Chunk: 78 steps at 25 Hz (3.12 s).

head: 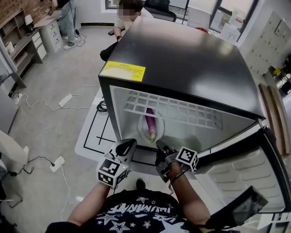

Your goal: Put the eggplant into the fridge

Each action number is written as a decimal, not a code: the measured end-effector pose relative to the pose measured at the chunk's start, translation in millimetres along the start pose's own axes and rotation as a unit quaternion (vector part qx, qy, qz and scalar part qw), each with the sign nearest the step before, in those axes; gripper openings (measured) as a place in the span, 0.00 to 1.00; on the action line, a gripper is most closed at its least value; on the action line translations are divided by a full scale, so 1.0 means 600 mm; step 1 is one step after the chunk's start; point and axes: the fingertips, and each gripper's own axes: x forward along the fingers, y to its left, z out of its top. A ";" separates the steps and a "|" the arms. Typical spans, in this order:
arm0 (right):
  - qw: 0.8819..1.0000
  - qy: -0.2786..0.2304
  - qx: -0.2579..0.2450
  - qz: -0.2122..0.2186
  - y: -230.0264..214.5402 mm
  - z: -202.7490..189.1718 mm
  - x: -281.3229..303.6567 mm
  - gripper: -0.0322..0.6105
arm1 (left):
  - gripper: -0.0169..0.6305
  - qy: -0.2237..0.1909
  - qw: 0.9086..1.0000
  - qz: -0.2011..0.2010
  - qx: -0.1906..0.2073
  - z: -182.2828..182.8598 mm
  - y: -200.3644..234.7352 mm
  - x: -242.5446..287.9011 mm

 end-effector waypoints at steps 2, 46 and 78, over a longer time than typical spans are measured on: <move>1.000 0.000 0.004 0.008 0.001 -0.011 -0.007 0.19 | 0.04 -0.002 1.000 -0.002 0.002 0.003 -0.004 -0.007; 0.992 -0.079 -0.090 0.031 0.031 -0.316 -0.297 0.06 | 0.04 0.015 0.993 -0.115 0.000 -0.090 -0.173 -0.253; 0.983 0.005 -0.169 0.067 0.018 -0.499 -0.552 0.06 | 0.04 0.000 0.999 -0.051 0.015 -0.137 -0.431 -0.479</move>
